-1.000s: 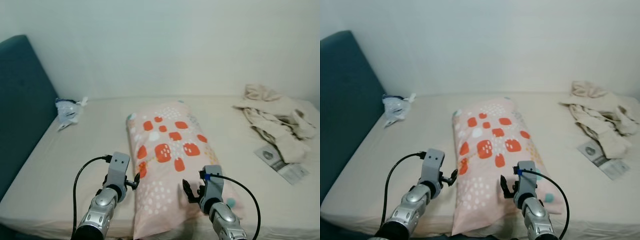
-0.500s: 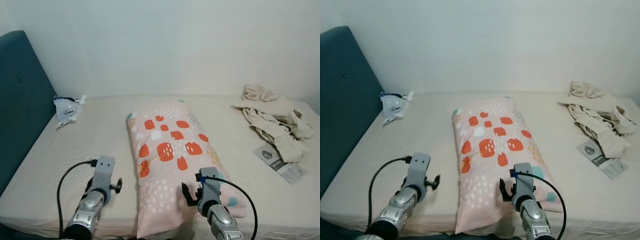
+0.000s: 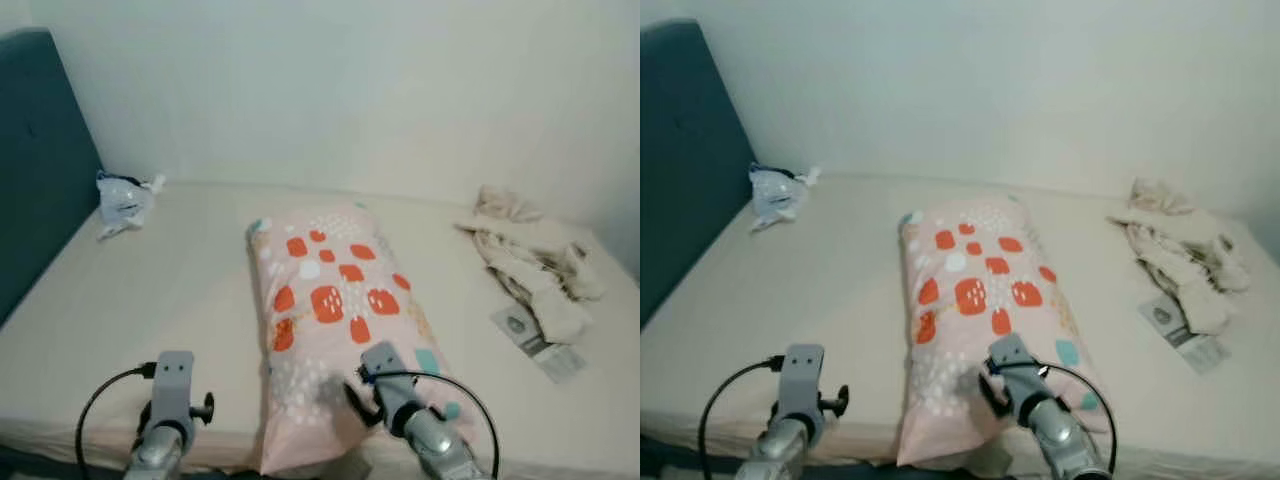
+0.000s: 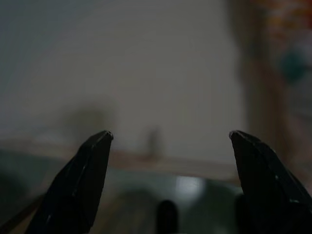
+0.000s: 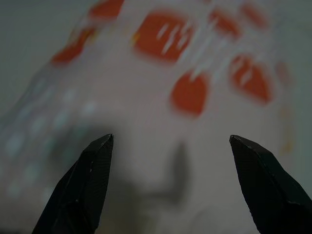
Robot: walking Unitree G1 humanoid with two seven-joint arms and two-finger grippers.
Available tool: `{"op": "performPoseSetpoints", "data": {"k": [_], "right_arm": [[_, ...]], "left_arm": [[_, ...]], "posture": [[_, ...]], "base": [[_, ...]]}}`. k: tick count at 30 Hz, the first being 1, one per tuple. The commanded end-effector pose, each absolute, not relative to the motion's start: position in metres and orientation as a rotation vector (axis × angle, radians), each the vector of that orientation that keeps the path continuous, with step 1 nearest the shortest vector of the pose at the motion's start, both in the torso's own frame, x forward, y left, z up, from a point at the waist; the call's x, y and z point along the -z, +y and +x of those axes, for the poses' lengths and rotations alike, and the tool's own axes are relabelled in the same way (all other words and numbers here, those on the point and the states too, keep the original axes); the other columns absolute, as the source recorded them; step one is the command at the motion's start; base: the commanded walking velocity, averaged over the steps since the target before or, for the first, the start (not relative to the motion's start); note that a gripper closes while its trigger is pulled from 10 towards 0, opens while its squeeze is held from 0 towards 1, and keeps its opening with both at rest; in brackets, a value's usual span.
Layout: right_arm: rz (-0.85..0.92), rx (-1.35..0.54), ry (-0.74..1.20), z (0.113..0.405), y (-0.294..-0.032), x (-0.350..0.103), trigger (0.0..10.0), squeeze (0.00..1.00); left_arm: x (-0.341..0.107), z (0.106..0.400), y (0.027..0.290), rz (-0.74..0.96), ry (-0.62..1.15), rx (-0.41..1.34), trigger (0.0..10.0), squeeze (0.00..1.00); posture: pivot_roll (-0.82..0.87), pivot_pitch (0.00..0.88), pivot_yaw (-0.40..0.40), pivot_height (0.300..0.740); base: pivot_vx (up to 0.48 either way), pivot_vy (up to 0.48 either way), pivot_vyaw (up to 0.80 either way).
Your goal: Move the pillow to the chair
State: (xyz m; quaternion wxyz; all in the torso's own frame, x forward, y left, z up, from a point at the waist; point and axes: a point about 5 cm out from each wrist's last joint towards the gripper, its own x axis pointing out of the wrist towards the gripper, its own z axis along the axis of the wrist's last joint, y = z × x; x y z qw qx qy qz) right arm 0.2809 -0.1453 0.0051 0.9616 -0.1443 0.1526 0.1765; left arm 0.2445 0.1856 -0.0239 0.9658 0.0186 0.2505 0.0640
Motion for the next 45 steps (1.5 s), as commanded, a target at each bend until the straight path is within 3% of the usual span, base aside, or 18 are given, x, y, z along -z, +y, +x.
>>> {"op": "performPoseSetpoints", "data": {"k": [1, 6, 12, 14, 15, 17, 18, 21, 23, 24, 26, 27, 30, 34, 36, 45], "right_arm": [[-0.287, -0.335, 0.282, 0.282, -0.147, -0.008, 10.0, 0.0], [-0.196, -0.206, 0.28, 0.283, -0.161, -0.01, 10.0, 0.0], [-0.191, -0.196, 0.289, 0.274, -0.163, -0.003, 10.0, 0.0], [-0.189, -0.175, 0.299, 0.271, -0.165, 0.0, 10.0, 0.0], [-0.108, -0.139, 0.272, 0.275, -0.162, -0.006, 10.0, 0.0], [-0.099, -0.151, 0.269, 0.275, -0.159, -0.006, 10.0, 0.0], [-0.143, -0.212, 0.281, 0.273, -0.154, -0.003, 10.0, 0.0], [-0.167, -0.219, 0.319, 0.268, -0.157, 0.004, 10.0, 0.0], [-0.15, -0.202, 0.338, 0.268, -0.16, 0.006, 10.0, 0.0], [-0.163, -0.192, 0.346, 0.268, -0.161, 0.006, 10.0, 0.0], [-0.153, -0.19, 0.329, 0.27, -0.159, 0.003, 10.0, 0.0], [-0.093, -0.191, 0.313, 0.272, -0.153, -0.001, 10.0, 0.0], [-0.167, -0.295, 0.269, 0.274, -0.145, -0.006, 10.0, 0.0], [-0.142, -0.218, 0.325, 0.274, -0.158, 0.001, 10.0, 0.0], [-0.108, -0.159, 0.321, 0.274, -0.164, -0.001, 10.0, 0.0], [-0.122, -0.205, 0.361, 0.266, -0.161, 0.007, 10.0, 0.0]], "left_arm": [[0.014, 0.25, 0.181, 0.02, 0.429, -0.146, 10.0, 0.0], [0.005, 0.254, 0.169, 0.072, 0.382, -0.064, 10.0, 0.0], [0.005, 0.252, 0.173, 0.08, 0.396, -0.082, 10.0, 0.01], [0.006, 0.249, 0.172, 0.079, 0.403, -0.078, 10.0, 0.01], [-0.005, 0.258, 0.172, 0.085, 0.365, -0.04, 10.0, 0.0], [-0.007, 0.261, 0.176, 0.078, 0.364, -0.052, 10.0, 0.0], [-0.005, 0.264, 0.181, 0.052, 0.377, -0.1, 10.0, 0.0], [-0.001, 0.261, 0.181, 0.061, 0.406, -0.107, 10.0, 0.01], [0.005, 0.259, 0.177, 0.055, 0.434, -0.095, 10.0, 0.01], [0.007, 0.257, 0.178, 0.07, 0.458, -0.093, 10.0, 0.01], [0.006, 0.257, 0.178, 0.103, 0.462, -0.064, 10.0, 0.02], [0.001, 0.26, 0.18, 0.111, 0.442, -0.054, 10.0, 0.01], [-0.006, 0.261, 0.185, 0.073, 0.409, -0.085, 10.0, 0.01], [0.002, 0.257, 0.183, 0.086, 0.44, -0.084, 10.0, 0.02], [-0.003, 0.255, 0.179, 0.081, 0.41, -0.069, 10.0, 0.02], [0.002, 0.248, 0.174, 0.113, 0.452, -0.144, 10.0, 0.05]], "posture": [[-0.01, 0.082, -0.128, 0.74], [-0.01, 0.123, -0.138, 0.74], [0.0, 0.092, -0.068, 0.74], [-0.01, 0.121, -0.059, 0.74], [-0.01, 0.119, -0.077, 0.74], [-0.01, 0.141, -0.065, 0.74], [0.0, 0.103, -0.053, 0.74], [0.0, 0.098, -0.043, 0.74], [-0.01, 0.136, -0.029, 0.74], [0.01, 0.105, -0.07, 0.74], [0.01, 0.111, -0.078, 0.74], [0.01, 0.13, -0.061, 0.74], [0.02, 0.106, -0.047, 0.74], [0.03, 0.099, -0.031, 0.74], [0.01, 0.111, -0.097, 0.74], [0.01, 0.12, -0.069, 0.74]], "base": [[0.0, 0.0, 0.0], [0.0, 0.0, 0.0], [0.0, 0.0, 0.0], [0.0, 0.0, 0.0], [0.0, 0.0, 0.0], [0.0, 0.0, 0.0], [0.0, 0.0, 0.0], [0.0, 0.0, 0.0], [0.0, 0.0, 0.0], [0.0, 0.0, 0.0], [0.0, 0.0, 0.0], [0.0, 0.0, 0.0], [0.0, 0.0, 0.0], [0.0, 0.0, 0.0], [0.0, 0.0, 0.0], [0.0, 0.0, 0.0]]}}
